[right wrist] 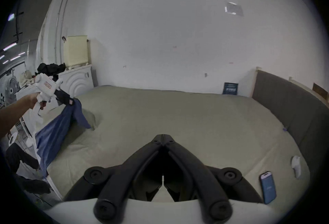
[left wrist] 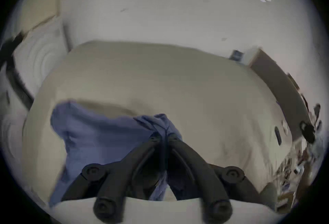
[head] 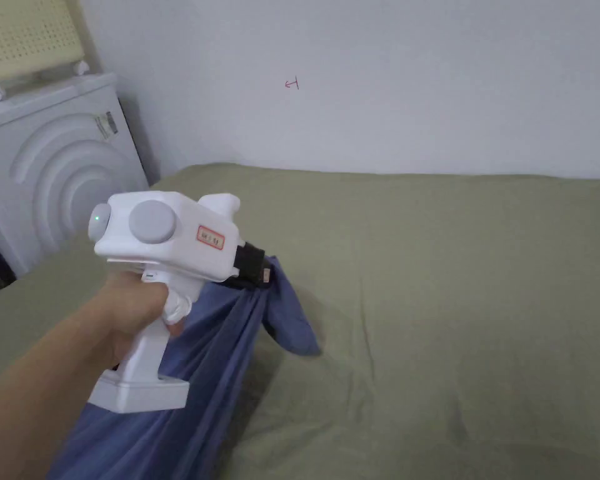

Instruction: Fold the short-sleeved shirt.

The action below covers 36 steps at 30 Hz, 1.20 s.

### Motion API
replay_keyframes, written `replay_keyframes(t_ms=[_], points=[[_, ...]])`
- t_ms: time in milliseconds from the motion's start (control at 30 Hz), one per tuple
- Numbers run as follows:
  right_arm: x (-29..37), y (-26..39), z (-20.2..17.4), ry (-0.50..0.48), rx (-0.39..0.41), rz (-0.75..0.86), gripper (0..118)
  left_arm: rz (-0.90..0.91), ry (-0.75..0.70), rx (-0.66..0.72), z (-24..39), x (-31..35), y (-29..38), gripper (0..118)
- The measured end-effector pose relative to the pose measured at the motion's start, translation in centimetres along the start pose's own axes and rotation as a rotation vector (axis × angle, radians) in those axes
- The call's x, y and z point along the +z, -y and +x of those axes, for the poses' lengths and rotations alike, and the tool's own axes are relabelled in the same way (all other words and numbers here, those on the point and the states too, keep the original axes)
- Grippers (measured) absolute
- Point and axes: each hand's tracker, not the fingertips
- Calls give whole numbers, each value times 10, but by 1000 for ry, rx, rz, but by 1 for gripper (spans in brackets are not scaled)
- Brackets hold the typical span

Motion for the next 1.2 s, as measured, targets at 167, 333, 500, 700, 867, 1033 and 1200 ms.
replay_keyframes(t_ms=[167,333,500,700,867,1033,1200], points=[[42,-1,40,116,-23,3,0,63,225,-188,142,-10,-46,6],[97,10,93,282,-45,-12,0,-27,451,-339,300,-54,-47,6],[141,32,135,423,-57,-44,0,-131,661,-438,427,-99,12,6],[177,57,163,497,-124,-53,0,-251,701,-536,509,-143,100,30],[187,56,162,498,-141,-44,0,-246,701,-304,483,-151,92,107],[168,41,145,421,-129,-5,0,32,548,-231,378,-85,58,106],[129,26,113,281,-126,53,0,294,281,-118,268,12,88,104]])
